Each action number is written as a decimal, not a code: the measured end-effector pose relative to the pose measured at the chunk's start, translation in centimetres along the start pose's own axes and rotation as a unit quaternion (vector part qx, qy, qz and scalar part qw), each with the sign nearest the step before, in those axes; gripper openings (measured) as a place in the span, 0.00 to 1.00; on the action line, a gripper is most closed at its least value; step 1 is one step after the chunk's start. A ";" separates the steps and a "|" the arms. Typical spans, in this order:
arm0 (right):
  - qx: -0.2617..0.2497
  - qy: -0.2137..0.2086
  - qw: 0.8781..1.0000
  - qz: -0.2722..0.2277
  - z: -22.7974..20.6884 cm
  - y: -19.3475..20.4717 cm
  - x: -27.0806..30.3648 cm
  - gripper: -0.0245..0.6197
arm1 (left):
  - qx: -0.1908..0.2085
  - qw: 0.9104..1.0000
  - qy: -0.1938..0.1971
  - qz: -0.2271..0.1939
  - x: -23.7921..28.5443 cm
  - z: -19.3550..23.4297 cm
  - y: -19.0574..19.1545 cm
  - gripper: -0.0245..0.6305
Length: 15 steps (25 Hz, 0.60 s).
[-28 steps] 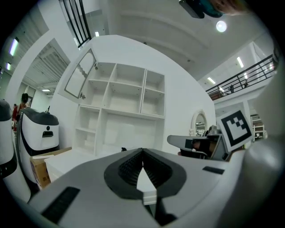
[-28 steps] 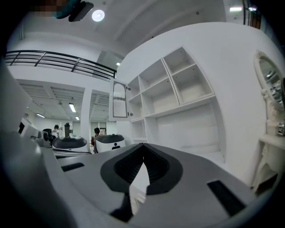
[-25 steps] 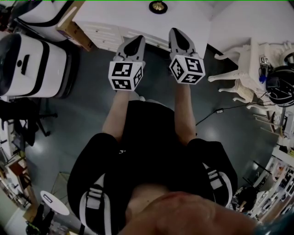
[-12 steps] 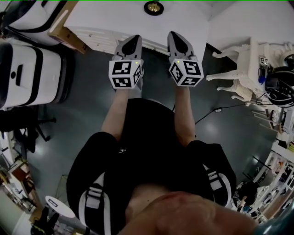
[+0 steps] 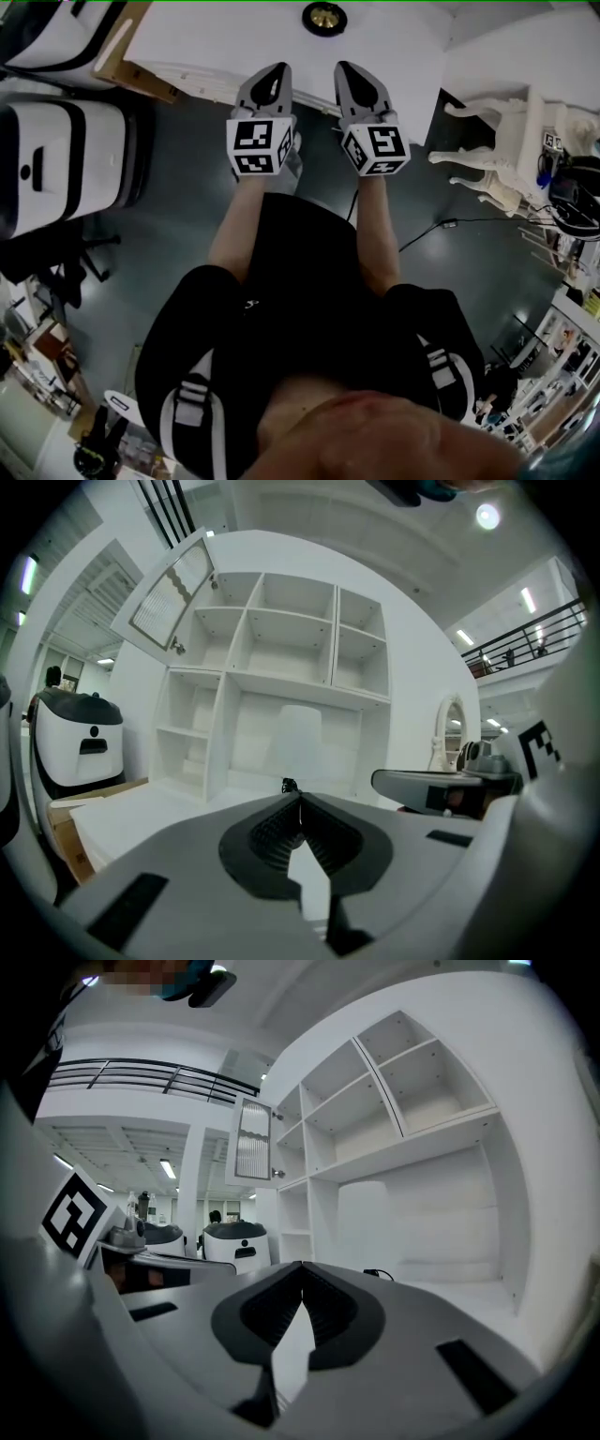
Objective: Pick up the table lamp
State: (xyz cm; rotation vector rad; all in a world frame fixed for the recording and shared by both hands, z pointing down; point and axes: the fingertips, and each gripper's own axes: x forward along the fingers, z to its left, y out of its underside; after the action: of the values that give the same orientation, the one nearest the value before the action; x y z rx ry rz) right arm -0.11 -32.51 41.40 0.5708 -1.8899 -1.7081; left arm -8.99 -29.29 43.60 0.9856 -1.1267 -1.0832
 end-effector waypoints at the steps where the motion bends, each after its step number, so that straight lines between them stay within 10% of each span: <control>1: 0.002 0.001 1.000 0.002 -0.5 0.2 0.7 0.07 | -0.001 1.000 0.006 0.001 1.0 0.3 0.0 0.05; 15: 0.026 0.043 0.999 0.022 -9.1 1.7 7.0 0.07 | 0.021 0.994 0.105 0.027 14.0 0.1 1.3 0.05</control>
State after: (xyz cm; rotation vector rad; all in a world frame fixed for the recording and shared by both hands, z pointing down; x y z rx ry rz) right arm 0.26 -43.70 44.40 0.6088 -1.8779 -1.5860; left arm -7.71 -42.70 47.50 1.0695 -1.0020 -0.8924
